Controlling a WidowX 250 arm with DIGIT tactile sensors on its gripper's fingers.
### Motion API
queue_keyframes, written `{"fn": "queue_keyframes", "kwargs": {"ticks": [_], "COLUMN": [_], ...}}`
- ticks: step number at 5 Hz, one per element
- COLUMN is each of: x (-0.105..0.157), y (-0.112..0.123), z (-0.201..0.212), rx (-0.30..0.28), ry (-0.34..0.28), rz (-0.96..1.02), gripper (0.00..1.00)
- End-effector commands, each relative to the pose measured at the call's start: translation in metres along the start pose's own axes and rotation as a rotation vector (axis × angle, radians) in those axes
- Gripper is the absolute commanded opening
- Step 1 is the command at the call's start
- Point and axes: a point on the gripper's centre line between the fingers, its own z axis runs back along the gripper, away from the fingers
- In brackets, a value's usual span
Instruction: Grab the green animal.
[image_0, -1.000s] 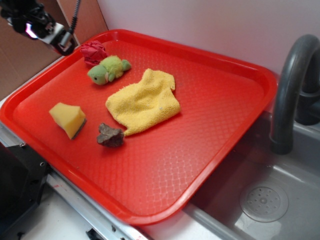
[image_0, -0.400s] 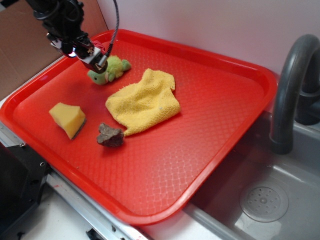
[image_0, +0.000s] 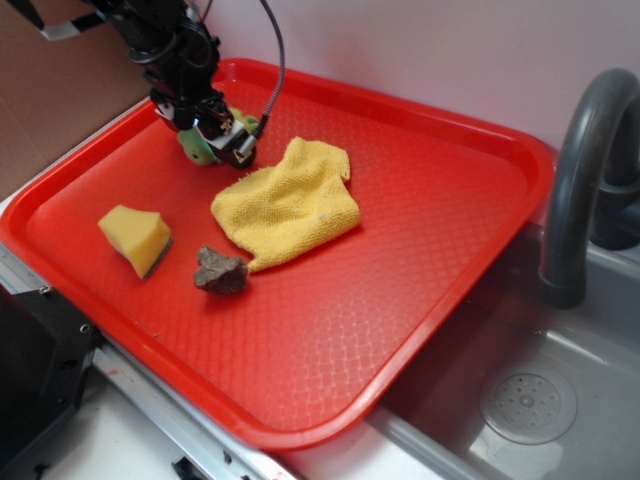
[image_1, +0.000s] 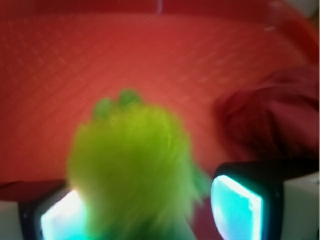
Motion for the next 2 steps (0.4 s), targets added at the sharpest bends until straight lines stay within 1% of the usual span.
{"fn": "queue_keyframes", "kwargs": {"ticks": [1,2], "x": [0.003,0.008], "y": [0.0,-0.005], "z": [0.0,0.037], "rx": [-0.067,0.009], "ry": [0.004,0.036], "rz": [0.013,-0.038], "gripper": [0.0,0.0]}}
